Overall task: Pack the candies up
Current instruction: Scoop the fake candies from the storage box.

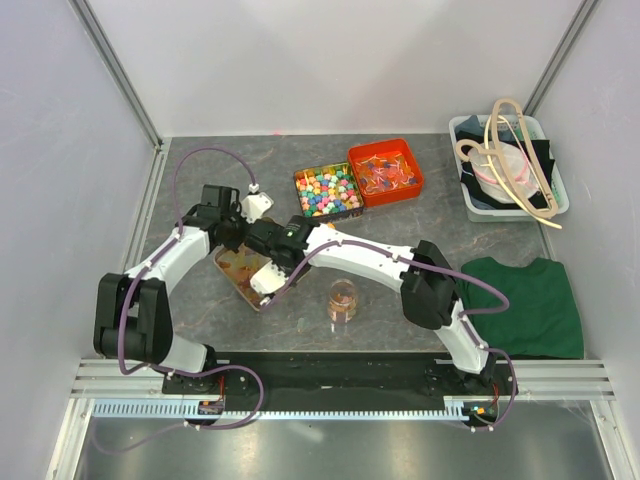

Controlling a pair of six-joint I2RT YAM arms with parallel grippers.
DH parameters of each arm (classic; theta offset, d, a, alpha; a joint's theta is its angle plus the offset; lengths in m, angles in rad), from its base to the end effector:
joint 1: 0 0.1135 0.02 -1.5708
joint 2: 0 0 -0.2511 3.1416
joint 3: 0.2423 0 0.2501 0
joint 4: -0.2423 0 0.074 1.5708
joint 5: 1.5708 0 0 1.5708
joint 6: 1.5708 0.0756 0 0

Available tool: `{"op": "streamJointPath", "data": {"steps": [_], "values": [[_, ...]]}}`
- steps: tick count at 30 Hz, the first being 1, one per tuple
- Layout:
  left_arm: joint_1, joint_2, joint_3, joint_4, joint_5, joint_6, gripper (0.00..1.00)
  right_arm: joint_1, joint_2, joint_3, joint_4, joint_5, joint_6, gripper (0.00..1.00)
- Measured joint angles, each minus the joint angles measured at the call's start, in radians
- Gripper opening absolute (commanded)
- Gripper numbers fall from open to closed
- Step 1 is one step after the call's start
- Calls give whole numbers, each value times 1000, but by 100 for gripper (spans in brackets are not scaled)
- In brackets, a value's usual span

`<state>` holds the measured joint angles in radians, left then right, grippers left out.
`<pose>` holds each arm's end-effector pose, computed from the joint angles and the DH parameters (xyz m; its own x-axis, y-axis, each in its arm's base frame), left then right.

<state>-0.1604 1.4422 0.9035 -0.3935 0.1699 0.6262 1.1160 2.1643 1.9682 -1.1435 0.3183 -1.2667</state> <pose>0.3094 -0.0630 0.1702 -0.4917 0.6647 -0.5625 0.6727 0.7001 0.2393 0.2162 0.3882 0.1913 0.6560 -0.7214 0.2220 -0.6540 -0.6901 -0.3099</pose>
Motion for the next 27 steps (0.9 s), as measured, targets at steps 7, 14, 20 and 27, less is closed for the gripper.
{"op": "streamJointPath", "data": {"steps": [7,14,20,27], "values": [[-26,21,0,14,-13,0,2,-3,8,-22,15,-8,20,0],[-45,21,0,16,-18,-9,2,5,57,-37,55,-18,24,0],[-55,21,0,24,-52,-36,2,30,78,-35,85,-39,45,0],[-55,17,-8,27,-116,-72,2,33,102,7,83,-51,84,0]]}}
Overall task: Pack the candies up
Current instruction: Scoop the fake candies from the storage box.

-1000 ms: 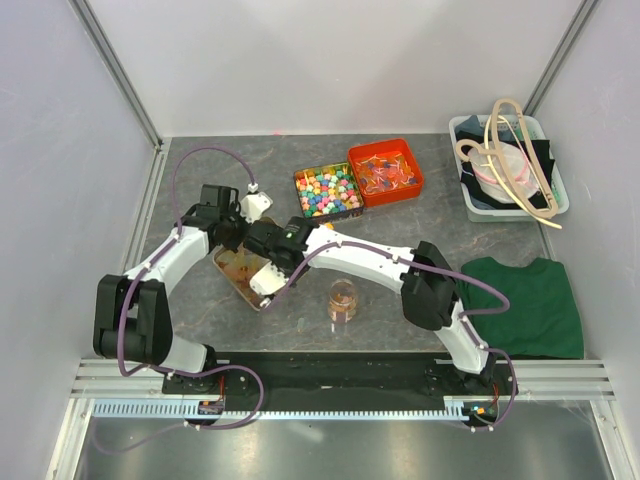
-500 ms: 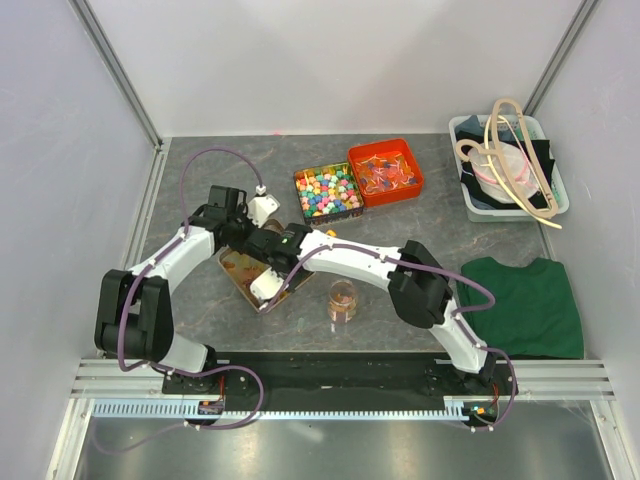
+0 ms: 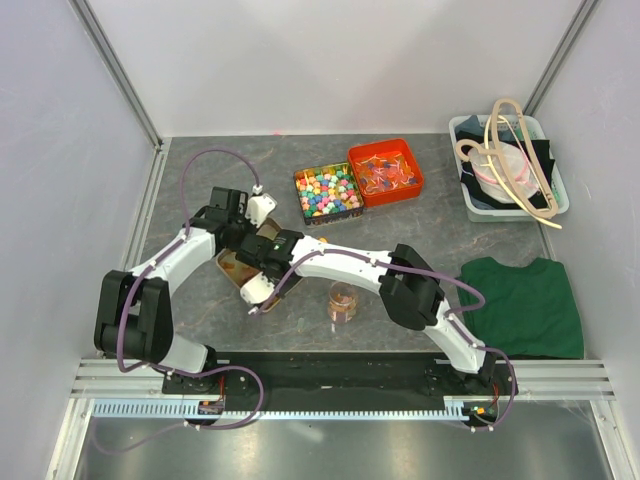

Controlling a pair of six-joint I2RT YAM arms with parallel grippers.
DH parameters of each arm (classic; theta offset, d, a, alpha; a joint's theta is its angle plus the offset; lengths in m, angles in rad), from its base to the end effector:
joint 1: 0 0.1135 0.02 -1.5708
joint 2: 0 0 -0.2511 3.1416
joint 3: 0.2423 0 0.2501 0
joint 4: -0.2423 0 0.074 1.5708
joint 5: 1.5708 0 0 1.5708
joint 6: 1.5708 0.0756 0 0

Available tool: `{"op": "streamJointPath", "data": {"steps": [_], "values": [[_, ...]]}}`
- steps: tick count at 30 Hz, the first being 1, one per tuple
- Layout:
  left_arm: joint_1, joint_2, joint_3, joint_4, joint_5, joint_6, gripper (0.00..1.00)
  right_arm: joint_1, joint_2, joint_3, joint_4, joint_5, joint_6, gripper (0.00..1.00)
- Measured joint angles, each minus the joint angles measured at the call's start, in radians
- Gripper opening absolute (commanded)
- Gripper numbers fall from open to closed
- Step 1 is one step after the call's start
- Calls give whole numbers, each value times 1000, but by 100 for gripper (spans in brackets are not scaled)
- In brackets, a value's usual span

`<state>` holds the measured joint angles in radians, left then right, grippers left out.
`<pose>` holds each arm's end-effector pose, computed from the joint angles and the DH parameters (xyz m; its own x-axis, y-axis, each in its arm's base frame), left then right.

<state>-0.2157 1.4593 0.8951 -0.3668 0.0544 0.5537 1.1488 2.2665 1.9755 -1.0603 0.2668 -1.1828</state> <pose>0.3103 -0.0722 0.1640 -0.5375 0.6553 -0.5308 0.6208 0.7334 0.2768 0.2077 0.4140 0.1507 0.6416 -0.7511 0.1558 -0.6941 -0.6549 -0.2989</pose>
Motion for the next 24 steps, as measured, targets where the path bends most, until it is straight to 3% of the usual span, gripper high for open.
{"op": "streamJointPath", "data": {"steps": [11,24], "values": [[7,-40,-67,19,-45,-56,2,-21,69,132,-92,-87,167,0],[7,-49,-81,19,-53,-95,2,-23,93,187,-72,-149,336,0]]}}
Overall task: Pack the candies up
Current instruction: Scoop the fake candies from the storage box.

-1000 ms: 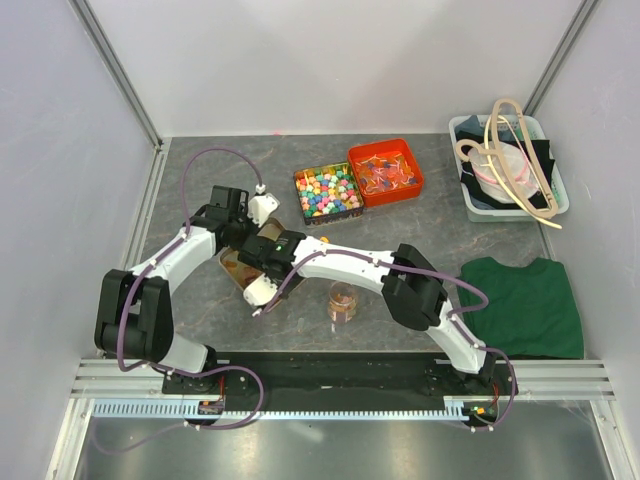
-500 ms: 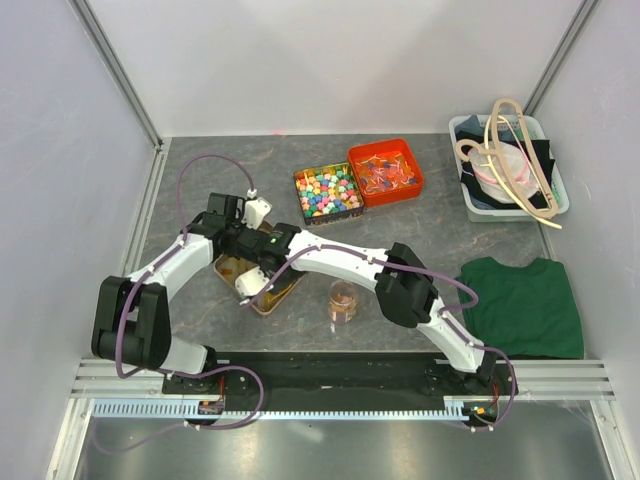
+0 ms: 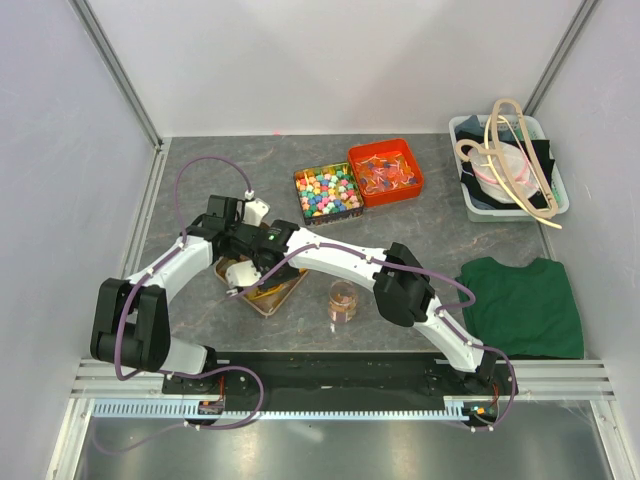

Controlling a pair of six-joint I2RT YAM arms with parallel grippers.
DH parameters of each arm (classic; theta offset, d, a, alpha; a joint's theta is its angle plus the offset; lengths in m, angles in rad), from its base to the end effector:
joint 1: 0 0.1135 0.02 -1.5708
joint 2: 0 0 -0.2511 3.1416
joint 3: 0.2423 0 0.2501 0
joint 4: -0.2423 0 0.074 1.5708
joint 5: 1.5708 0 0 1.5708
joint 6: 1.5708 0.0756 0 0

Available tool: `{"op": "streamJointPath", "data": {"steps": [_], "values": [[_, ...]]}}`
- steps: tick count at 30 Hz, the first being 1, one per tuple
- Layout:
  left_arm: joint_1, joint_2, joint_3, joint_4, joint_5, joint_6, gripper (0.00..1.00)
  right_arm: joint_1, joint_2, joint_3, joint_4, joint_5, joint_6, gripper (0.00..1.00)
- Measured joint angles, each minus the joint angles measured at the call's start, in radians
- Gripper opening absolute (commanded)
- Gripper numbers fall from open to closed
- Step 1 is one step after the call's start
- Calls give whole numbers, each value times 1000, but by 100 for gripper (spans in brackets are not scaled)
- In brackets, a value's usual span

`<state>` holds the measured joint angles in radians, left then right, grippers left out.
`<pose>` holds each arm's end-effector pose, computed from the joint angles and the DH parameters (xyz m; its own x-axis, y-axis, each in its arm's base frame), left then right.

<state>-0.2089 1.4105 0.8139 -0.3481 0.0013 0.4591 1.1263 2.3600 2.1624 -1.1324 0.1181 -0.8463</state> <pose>0.2956 -0.0628 0.1534 -0.6184 0.5841 -0.5258 0.5379 0.8023 0.2587 0.2160 0.4328 0.1568 0.3855 -0.9199 -0.0724 -0.8989 -0.3567 -0.2544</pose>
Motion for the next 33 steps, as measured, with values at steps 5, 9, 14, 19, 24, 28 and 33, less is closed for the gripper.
{"op": "streamJointPath", "data": {"steps": [5,9,14,19,24,28,33], "values": [[5,-3,0,-14,4,-12,2,3,5,10,8,0,46,0],[10,-9,0,-27,9,-21,2,5,7,13,18,-1,92,0],[13,-13,0,-41,7,-28,2,6,-3,-3,56,-23,145,0],[9,-13,0,-51,-14,-29,2,8,-57,-101,178,-70,214,0],[8,-13,0,-57,-27,-29,2,5,-97,-179,267,-105,257,0],[8,-13,0,-56,-27,-29,2,-5,-126,-233,324,-140,286,0],[8,-13,0,-56,-27,-29,2,-11,-142,-266,365,-168,312,0]]}}
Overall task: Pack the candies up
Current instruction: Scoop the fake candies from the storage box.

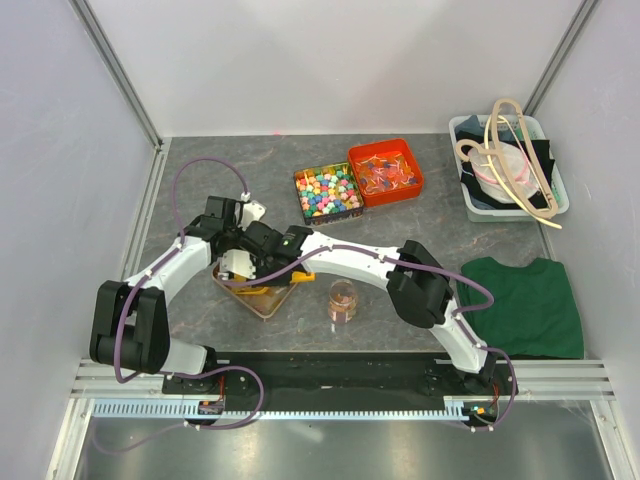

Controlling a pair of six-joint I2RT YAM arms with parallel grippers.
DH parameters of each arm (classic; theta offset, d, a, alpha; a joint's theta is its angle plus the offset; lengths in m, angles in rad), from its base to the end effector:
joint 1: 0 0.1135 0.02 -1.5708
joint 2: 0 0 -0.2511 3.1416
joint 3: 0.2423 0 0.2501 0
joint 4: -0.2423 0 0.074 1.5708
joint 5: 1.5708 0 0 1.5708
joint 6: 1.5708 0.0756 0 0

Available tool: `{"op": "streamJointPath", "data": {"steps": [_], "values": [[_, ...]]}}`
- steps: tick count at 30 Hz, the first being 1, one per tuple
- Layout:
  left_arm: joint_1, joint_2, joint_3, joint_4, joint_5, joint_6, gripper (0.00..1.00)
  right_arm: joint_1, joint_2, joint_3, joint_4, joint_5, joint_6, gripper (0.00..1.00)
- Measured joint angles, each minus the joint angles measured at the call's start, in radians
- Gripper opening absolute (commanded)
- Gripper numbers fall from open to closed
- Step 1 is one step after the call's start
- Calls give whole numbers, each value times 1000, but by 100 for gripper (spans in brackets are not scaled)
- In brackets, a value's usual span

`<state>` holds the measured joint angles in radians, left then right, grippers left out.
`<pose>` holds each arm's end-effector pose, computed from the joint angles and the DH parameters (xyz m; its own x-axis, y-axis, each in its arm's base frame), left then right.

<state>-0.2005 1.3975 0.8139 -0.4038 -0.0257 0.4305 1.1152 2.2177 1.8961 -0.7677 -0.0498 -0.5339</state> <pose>0.2893 -0.0568 0.1523 -0.6659 0.5611 -0.4917 0.5097 0.8234 0.2494 0.2122 0.4416 0.1615 0.1259 -0.8982 -0.4211 -0.9792 -0.0445 -0.1977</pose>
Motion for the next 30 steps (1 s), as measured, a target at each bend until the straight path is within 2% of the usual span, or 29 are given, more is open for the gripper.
{"op": "streamJointPath", "data": {"steps": [6,15,22,30], "values": [[7,0,0,-7,2,-1,2,2,-3,-15,31,-14,18,0],[10,0,0,-9,-3,-1,2,5,-56,-131,186,-21,71,0],[10,5,0,-6,-2,-1,2,-2,-74,-167,230,-35,76,0],[38,24,4,-6,38,-1,2,-34,-79,-179,246,-121,80,0]]}}
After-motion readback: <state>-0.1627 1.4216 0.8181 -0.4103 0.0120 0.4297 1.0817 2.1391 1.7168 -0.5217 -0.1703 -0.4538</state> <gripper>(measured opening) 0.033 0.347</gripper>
